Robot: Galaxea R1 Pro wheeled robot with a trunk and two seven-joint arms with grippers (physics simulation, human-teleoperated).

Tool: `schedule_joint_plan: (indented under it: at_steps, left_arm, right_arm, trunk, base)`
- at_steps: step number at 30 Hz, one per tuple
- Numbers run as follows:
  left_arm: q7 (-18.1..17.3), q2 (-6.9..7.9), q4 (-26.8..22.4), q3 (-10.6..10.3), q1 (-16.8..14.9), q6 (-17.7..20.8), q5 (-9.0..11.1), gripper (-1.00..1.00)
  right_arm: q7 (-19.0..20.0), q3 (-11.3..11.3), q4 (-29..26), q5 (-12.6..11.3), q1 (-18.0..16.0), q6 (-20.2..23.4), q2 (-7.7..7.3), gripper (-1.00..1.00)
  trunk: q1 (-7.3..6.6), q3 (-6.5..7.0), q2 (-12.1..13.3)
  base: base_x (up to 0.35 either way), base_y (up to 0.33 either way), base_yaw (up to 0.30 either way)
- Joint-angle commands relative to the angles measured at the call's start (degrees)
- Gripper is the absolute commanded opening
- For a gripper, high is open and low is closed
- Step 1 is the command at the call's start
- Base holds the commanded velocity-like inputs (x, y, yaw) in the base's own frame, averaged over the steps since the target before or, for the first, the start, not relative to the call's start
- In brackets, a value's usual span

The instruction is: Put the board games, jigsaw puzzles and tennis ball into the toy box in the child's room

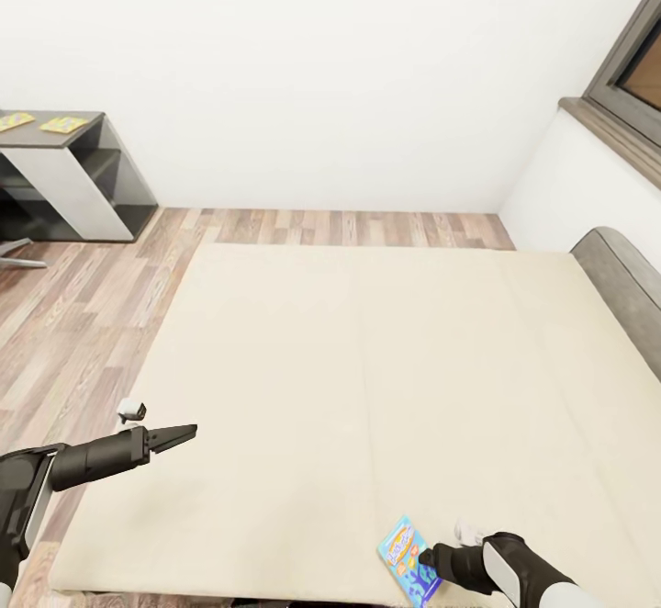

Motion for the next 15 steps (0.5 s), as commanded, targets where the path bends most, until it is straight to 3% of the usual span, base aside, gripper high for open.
schedule_joint_plan:
  at_steps: [1, 15]
  left_arm:
    - [-0.36, -0.01, -0.04, 0.05, -0.03, 0.6, -0.31, 1.0]
    - [-0.36, 0.03, -0.04, 0.05, -0.03, 0.6, -0.31, 1.0]
  right_arm:
    - [0.07, 0.46, -0.08, -0.49, -0.02, 0.21, -0.06, 1.0]
    - [0.63, 0.28, -0.04, -0.87, -0.02, -4.02, -0.47, 1.0]
  trunk:
    - [0.03, -0.17, -0.09]
    - [0.03, -1.46, -0.09]
  base:
    - [0.0, 0.0, 0.0]
    - [0.0, 0.0, 0.0]
